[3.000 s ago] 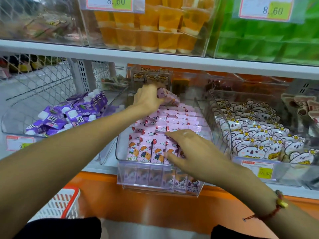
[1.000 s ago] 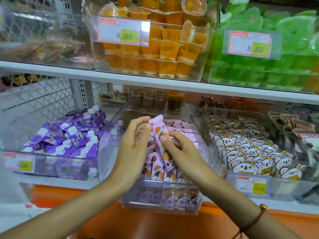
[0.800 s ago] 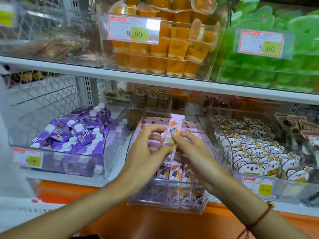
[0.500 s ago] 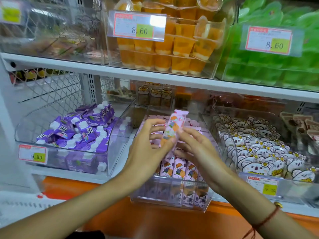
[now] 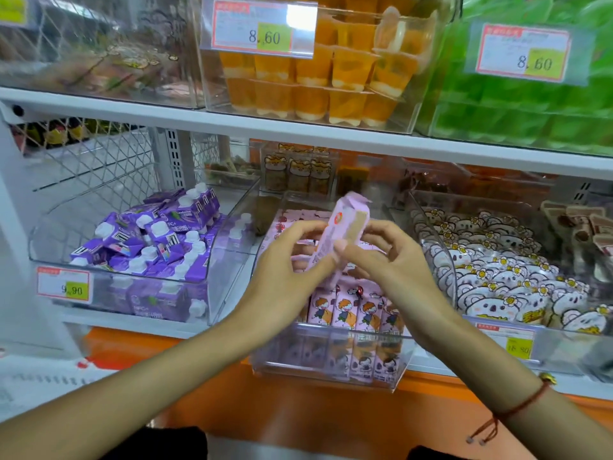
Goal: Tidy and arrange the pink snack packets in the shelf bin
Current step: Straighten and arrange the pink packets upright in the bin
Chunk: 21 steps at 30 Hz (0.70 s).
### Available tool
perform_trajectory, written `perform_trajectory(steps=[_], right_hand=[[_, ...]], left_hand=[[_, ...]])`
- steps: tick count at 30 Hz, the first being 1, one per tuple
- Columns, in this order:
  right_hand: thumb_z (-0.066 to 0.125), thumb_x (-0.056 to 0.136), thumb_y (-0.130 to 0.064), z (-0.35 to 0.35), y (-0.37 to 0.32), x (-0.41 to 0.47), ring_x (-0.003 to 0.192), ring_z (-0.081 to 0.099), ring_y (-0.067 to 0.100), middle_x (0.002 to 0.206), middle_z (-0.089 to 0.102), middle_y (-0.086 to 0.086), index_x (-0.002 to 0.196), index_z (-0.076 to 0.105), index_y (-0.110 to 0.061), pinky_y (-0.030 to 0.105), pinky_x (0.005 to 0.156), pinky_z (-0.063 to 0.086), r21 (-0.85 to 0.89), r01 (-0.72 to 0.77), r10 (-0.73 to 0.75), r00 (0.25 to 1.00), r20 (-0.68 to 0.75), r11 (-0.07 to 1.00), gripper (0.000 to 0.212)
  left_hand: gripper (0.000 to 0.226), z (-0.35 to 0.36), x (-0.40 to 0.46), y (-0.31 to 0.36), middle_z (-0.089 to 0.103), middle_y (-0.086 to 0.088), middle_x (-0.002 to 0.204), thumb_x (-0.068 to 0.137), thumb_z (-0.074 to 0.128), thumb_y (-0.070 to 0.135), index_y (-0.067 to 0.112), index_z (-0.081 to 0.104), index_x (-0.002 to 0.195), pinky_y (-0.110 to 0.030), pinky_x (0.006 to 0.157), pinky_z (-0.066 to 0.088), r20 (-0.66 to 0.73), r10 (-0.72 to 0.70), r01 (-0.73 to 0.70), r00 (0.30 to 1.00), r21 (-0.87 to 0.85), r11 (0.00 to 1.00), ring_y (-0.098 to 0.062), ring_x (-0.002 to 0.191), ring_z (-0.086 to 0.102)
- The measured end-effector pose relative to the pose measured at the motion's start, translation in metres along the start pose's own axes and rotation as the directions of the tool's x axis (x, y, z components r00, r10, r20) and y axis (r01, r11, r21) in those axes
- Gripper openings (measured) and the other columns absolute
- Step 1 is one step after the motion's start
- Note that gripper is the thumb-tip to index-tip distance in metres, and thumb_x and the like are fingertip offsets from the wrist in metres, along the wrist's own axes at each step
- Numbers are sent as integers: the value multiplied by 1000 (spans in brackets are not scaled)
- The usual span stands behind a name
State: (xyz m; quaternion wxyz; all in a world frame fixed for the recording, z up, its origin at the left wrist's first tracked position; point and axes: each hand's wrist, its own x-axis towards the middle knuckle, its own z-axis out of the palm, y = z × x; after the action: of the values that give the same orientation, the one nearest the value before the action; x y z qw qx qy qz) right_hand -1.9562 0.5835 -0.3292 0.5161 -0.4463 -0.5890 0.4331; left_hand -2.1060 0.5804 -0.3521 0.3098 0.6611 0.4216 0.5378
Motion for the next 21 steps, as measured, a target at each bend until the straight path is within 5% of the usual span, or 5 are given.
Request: perform_trajectory(steps=[6, 11, 16, 18, 21], right_hand=[[66, 87, -29, -3, -2, 1, 70, 62, 12, 83, 72, 1, 109, 64, -13, 18, 62, 53, 35, -114, 113, 993, 31, 993, 27], [62, 89, -31, -2, -3, 1, 75, 62, 19, 97, 72, 16, 113, 60, -9, 15, 56, 51, 47, -164, 162, 986, 44, 985, 32], [63, 89, -27, -4, 0, 3, 79, 65, 16, 92, 73, 5, 118, 58, -15, 19, 63, 54, 82, -125, 119, 990, 73, 989, 31], [64, 88, -19, -7, 1, 5, 90, 68, 12, 100, 73, 0, 120, 59, -21, 22, 76, 54, 92, -68, 58, 993, 107, 993, 32], [68, 82, -6, -10, 2, 5, 105, 65, 9, 112, 69, -2, 118, 61, -19, 22, 85, 53, 68, 62, -71, 987, 142, 996, 39]], left_hand=[[23, -6, 1, 9, 76, 10, 89, 91, 59, 38, 23, 72, 102, -9, 58, 50, 212, -362, 413, 908, -294, 862, 3, 77, 69], [29, -3, 1, 12, 76, 1, 91, 93, 56, 35, 13, 73, 101, -13, 57, 52, 266, -414, 488, 870, -353, 798, -4, 79, 72], [17, -4, 2, 7, 75, 14, 93, 92, 59, 32, 28, 70, 104, -9, 64, 51, 189, -295, 340, 937, -281, 898, 3, 87, 69], [22, -7, 4, 5, 72, 18, 102, 93, 59, 21, 38, 64, 106, -10, 79, 51, 144, -155, 184, 977, -220, 958, 4, 98, 66], [37, -10, 6, 3, 64, 10, 123, 92, 58, 2, 27, 58, 120, -19, 100, 44, 127, 16, -1, 992, -119, 993, -2, 117, 57]])
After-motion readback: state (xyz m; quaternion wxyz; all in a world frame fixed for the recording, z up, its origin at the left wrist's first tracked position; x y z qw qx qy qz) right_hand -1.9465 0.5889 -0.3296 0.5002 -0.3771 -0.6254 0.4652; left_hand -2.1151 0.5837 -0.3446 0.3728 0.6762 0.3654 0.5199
